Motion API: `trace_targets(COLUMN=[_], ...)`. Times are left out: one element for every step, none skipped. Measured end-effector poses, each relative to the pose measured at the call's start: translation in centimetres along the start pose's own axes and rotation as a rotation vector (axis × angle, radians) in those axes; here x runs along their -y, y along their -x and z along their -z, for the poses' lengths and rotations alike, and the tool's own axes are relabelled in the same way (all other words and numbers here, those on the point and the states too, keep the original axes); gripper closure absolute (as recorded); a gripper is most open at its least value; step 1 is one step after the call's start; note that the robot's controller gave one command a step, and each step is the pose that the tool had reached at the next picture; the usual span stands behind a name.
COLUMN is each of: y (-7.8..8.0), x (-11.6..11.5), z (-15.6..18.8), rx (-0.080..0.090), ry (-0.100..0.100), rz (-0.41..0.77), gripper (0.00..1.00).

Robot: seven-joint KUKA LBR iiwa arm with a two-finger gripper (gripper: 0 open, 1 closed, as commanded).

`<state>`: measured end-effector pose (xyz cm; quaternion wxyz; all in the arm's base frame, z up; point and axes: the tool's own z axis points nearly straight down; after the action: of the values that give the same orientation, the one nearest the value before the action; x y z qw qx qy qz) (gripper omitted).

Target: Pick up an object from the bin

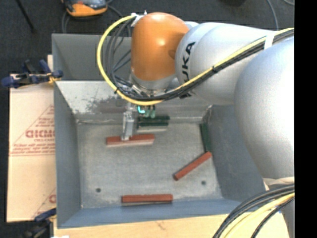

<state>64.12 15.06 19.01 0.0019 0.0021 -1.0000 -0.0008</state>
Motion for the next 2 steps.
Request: trace_targets(y=[0.2, -2.5], x=[0.0, 0.8], z=[0.5, -11.2], rx=[0.008, 0.009], ry=[0.001, 0.002], rz=[-0.002, -0.086], gripper=[0.0, 1.0])
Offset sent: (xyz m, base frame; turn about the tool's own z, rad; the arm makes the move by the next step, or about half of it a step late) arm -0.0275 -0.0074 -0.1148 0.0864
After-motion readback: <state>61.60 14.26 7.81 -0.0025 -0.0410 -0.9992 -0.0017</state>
